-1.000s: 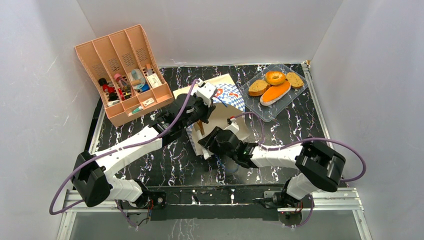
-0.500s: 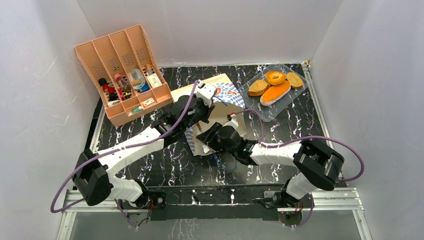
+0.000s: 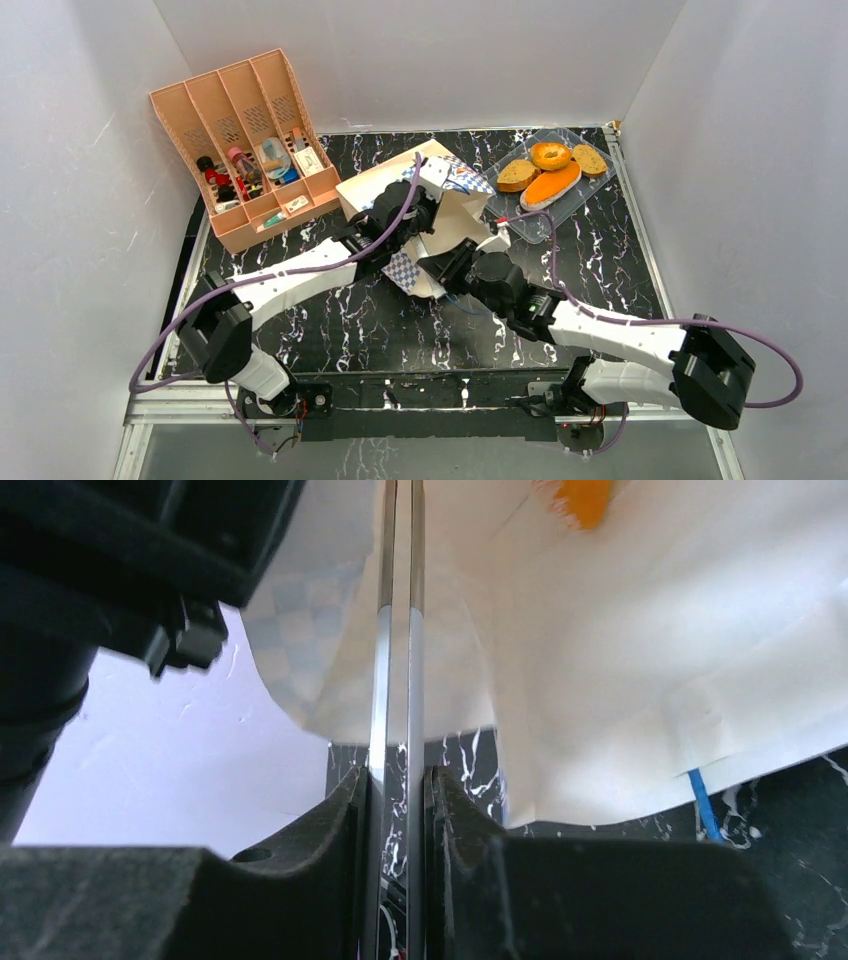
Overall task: Take the fake bread out of the paper bag
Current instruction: Take out the fake bread from the paper bag.
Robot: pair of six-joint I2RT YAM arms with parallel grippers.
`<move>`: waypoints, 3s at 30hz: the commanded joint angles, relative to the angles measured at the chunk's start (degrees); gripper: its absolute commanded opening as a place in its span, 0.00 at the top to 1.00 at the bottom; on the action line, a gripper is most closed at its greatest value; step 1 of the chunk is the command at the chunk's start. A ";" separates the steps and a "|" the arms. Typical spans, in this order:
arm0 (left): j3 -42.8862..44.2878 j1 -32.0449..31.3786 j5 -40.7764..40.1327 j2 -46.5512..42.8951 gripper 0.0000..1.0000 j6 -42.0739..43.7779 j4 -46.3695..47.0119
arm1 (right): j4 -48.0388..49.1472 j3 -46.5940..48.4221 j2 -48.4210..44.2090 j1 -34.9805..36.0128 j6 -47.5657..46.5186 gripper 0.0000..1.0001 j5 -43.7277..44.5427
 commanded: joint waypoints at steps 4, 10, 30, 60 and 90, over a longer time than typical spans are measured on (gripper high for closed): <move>5.27 -0.09 -4.35 2.26 1.00 0.12 4.22 | -3.03 -3.22 -6.69 -0.10 -0.73 1.00 2.01; 5.24 -0.07 -4.05 0.16 1.00 1.24 3.38 | -5.26 -2.60 -5.07 -0.17 -1.03 1.00 2.93; 1.19 0.20 3.20 -3.61 1.00 1.85 4.21 | -12.93 0.23 -4.05 -0.09 -0.44 0.67 2.38; 6.31 0.20 5.66 0.16 1.00 2.59 -0.31 | -36.32 4.55 -14.03 6.05 -15.77 0.72 12.88; 13.35 0.11 8.64 2.26 1.00 -1.38 -8.61 | -42.15 13.83 8.14 17.13 -12.93 0.65 27.69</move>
